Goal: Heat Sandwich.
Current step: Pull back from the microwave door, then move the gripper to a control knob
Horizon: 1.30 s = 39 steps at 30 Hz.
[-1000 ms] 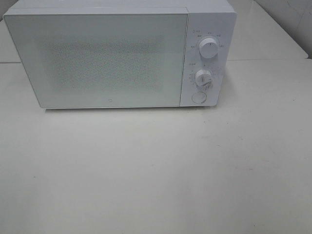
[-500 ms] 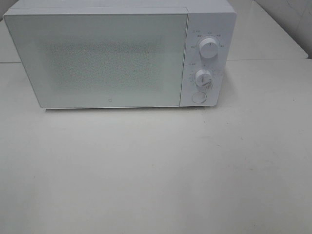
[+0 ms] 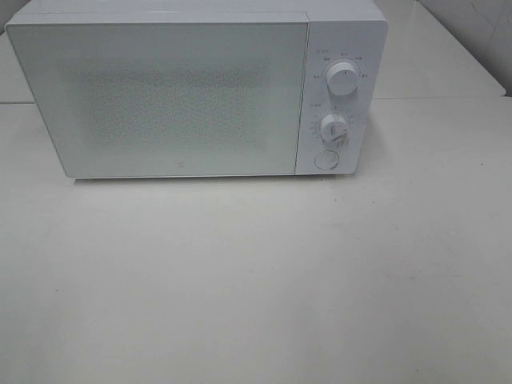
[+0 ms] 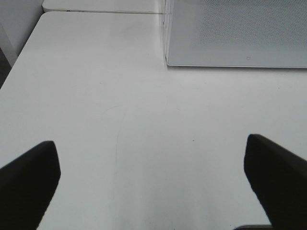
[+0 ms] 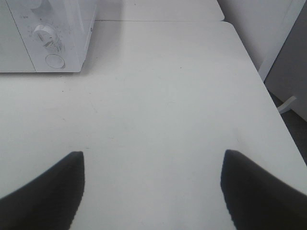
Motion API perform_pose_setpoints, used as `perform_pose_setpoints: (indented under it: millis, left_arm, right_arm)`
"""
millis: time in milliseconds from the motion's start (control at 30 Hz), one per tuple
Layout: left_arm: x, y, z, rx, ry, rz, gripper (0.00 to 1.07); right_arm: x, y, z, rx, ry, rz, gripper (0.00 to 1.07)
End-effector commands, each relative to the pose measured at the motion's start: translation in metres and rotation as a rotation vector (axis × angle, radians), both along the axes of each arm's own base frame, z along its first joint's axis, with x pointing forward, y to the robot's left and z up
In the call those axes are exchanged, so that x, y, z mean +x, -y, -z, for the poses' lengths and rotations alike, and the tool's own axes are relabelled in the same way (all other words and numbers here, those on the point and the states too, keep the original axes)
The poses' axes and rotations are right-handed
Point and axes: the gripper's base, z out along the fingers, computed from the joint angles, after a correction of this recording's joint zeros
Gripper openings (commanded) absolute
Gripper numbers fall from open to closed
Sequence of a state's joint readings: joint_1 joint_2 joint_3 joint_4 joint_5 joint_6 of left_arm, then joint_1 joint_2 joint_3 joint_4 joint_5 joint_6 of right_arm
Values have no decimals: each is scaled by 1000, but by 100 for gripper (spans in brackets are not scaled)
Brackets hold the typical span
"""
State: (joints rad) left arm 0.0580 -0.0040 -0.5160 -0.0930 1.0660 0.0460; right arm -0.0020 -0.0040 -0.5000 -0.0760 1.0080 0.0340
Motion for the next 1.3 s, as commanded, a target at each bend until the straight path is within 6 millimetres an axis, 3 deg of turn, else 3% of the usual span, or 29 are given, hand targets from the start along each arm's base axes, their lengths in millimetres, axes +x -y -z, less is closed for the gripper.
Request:
perform_pose_setpoints:
  millis: [33,567,833,1300]
  left_arm:
    - [-4,0,1,-7,25,3,100]
    - [-4,0,1,-7,25,3,100]
    - [-4,0,1,-7,25,3,100]
    - [-4,0,1,-6,25,4,100]
  right_arm:
    - [-2,0,-1,6,26,11,76]
    - [4,-1,-14,14,97,2,76]
    - [37,-1,-23,10,110,-11,76]
    - [101,-3,-13,3,127,-35,76]
